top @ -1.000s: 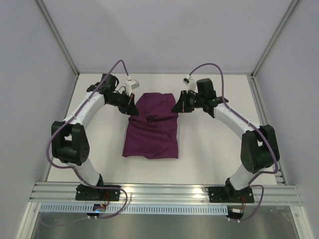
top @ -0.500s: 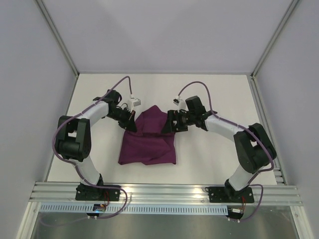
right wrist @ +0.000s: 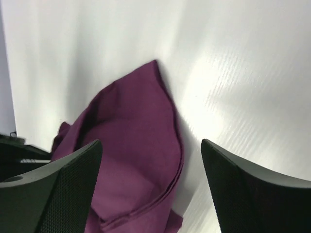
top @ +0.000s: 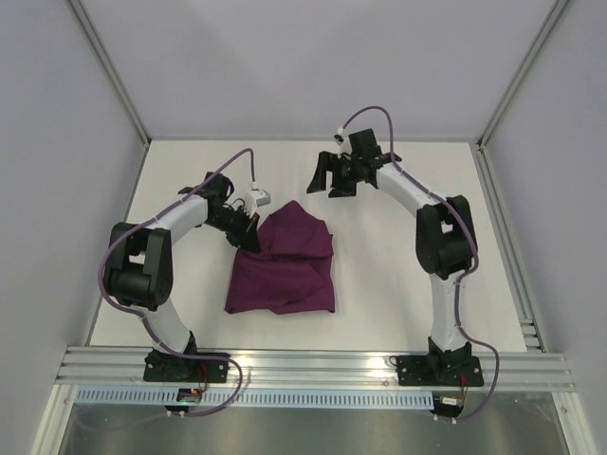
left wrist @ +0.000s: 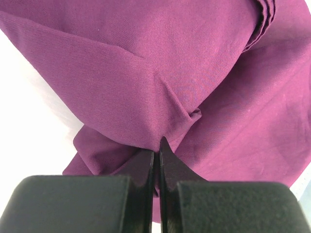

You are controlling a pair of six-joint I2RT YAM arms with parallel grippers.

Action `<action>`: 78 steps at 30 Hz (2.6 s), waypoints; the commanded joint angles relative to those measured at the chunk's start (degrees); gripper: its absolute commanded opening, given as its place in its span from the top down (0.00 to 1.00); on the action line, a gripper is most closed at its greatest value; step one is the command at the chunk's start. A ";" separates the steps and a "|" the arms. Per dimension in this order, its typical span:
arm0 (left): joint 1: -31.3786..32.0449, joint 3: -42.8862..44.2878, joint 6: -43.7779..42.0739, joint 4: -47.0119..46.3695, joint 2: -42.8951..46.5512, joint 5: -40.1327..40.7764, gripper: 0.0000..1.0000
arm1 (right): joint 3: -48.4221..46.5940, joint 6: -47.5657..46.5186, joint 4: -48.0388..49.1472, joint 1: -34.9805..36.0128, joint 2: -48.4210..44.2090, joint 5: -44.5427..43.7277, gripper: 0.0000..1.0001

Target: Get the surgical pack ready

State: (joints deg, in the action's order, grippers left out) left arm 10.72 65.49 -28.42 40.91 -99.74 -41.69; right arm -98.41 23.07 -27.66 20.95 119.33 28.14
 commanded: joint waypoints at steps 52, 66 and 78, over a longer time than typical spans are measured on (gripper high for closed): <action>-7.73 2.89 -9.19 16.13 14.49 -3.04 0.33 | 23.86 3.30 14.04 19.73 -27.54 2.54 0.99; -10.37 2.62 -3.23 17.81 11.16 0.02 0.34 | 52.26 2.59 23.44 47.42 -34.71 -11.35 0.94; -7.47 -0.98 0.12 16.49 10.09 7.50 0.31 | 52.53 2.77 15.11 49.27 -36.16 -17.94 0.27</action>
State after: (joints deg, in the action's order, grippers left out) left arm 2.35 64.95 -29.74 57.58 -91.46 -35.40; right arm -45.93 26.26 -9.41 70.00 90.19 14.79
